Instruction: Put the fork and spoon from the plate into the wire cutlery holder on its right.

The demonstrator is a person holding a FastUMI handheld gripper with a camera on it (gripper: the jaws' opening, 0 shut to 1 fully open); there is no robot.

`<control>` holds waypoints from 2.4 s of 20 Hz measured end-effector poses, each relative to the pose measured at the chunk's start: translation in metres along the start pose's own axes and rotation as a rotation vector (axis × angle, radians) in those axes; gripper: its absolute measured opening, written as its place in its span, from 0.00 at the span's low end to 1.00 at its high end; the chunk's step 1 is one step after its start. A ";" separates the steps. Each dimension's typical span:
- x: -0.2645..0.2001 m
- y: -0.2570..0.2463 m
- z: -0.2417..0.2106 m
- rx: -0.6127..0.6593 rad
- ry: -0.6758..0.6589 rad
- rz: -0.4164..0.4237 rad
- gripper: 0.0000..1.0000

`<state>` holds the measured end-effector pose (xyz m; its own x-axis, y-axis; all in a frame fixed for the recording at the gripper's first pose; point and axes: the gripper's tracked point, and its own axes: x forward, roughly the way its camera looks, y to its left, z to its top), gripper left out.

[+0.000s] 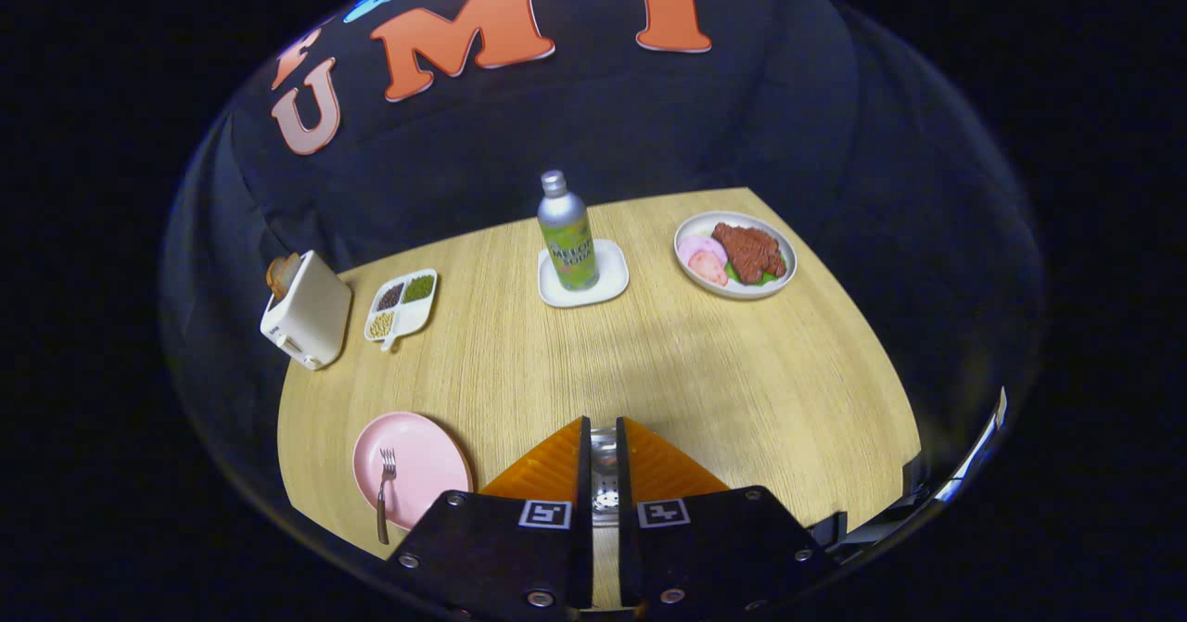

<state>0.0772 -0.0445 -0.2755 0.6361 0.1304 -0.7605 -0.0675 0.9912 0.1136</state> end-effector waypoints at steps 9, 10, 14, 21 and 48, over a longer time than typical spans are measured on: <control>-0.060 0.022 0.080 0.034 -0.397 0.006 0.41; -0.065 0.028 0.083 0.030 -0.428 0.012 0.50; -0.080 0.051 0.092 -0.018 -0.536 0.004 0.78; -0.087 0.120 0.075 -0.039 -0.556 0.071 0.89; 0.013 0.276 -0.153 -0.224 0.025 0.200 0.84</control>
<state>-0.0507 0.2345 -0.3519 0.5746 0.3211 -0.7528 -0.3591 0.9255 0.1207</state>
